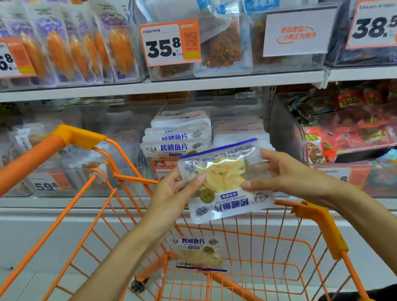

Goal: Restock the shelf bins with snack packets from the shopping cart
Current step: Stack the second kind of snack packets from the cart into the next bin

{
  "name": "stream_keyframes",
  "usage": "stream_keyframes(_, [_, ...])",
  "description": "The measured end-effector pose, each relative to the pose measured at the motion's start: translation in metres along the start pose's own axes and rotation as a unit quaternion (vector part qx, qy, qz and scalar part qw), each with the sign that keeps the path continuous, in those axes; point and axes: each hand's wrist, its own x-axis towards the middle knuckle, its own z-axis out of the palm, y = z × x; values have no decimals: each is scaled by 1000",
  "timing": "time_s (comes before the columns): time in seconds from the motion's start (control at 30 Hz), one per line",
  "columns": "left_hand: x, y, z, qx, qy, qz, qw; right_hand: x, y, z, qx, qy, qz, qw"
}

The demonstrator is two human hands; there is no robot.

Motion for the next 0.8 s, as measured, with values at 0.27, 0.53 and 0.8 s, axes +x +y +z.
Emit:
stream_keyframes(0.27, [-1,5,-4,43,-36,5,998,5,7,3,-24,32,-37,998])
stream_keyframes(0.53, [43,58,20,136,-46,91,985,9,-8,-27,0,190,-135,972])
stream_keyframes(0.8, [57,46,55,-9,97,57,994,22,-5,-2,330,196,32,923])
